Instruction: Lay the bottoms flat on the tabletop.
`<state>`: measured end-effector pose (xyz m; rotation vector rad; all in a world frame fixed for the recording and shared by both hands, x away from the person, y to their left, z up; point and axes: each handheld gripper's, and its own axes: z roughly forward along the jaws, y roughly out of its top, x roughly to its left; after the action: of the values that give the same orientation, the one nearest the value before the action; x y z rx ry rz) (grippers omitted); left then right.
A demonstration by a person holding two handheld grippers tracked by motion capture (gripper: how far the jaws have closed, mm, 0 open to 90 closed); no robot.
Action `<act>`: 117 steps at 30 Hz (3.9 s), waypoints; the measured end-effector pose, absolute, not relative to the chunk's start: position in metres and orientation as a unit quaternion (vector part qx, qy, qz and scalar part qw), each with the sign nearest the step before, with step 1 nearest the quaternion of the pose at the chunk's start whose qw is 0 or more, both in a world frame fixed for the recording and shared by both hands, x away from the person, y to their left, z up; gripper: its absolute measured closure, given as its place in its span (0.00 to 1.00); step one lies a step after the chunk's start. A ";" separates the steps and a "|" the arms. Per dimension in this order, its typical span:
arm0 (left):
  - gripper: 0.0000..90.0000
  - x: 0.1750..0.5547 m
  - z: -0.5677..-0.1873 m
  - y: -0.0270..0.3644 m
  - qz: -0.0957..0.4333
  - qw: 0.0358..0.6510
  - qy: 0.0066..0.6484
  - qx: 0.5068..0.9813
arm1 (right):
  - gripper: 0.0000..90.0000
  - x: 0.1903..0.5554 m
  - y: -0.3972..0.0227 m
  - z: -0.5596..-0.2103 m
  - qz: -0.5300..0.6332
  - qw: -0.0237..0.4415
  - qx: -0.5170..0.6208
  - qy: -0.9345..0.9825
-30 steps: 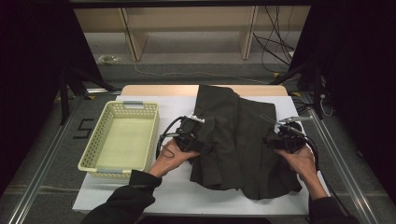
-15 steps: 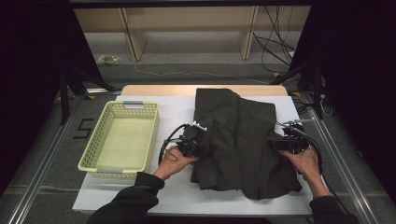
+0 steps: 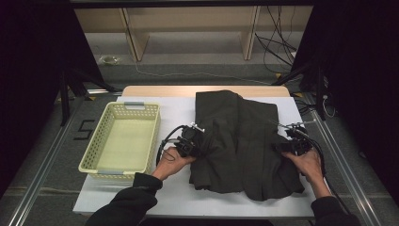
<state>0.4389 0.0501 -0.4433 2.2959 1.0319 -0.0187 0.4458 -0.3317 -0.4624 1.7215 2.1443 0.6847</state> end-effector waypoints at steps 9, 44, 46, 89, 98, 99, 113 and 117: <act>0.92 0.441 -0.442 0.070 -0.002 0.296 0.402 0.867 | 0.25 0.448 -0.334 -0.467 0.230 0.140 0.608 0.747; 0.93 0.409 -0.443 0.087 -0.008 0.266 0.365 0.892 | 0.94 0.405 -0.337 -0.447 0.239 0.093 0.564 0.785; 0.93 0.405 -0.443 0.086 -0.010 0.264 0.361 0.894 | 0.94 0.401 -0.337 -0.446 0.242 0.092 0.563 0.785; 0.61 0.376 -0.414 0.112 -0.024 0.285 0.352 0.891 | 0.46 0.373 -0.336 -0.430 0.297 0.140 0.544 0.772; 0.35 0.393 -0.388 0.119 0.014 0.333 0.390 0.858 | 0.36 0.381 -0.331 -0.424 0.329 0.157 0.536 0.762; 0.33 0.395 -0.389 0.116 0.019 0.330 0.393 0.858 | 0.35 0.382 -0.330 -0.424 0.328 0.154 0.538 0.761; 0.18 0.434 -0.425 0.062 0.036 0.294 0.415 0.860 | 0.30 0.421 -0.322 -0.455 0.273 0.136 0.552 0.776; 0.19 0.441 -0.432 0.054 0.025 0.294 0.419 0.859 | 0.31 0.426 -0.322 -0.460 0.263 0.131 0.557 0.777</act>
<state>0.4406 0.0544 -0.4319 2.2858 1.1168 0.0657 0.4265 -0.3221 -0.4603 1.6165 2.2571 0.7650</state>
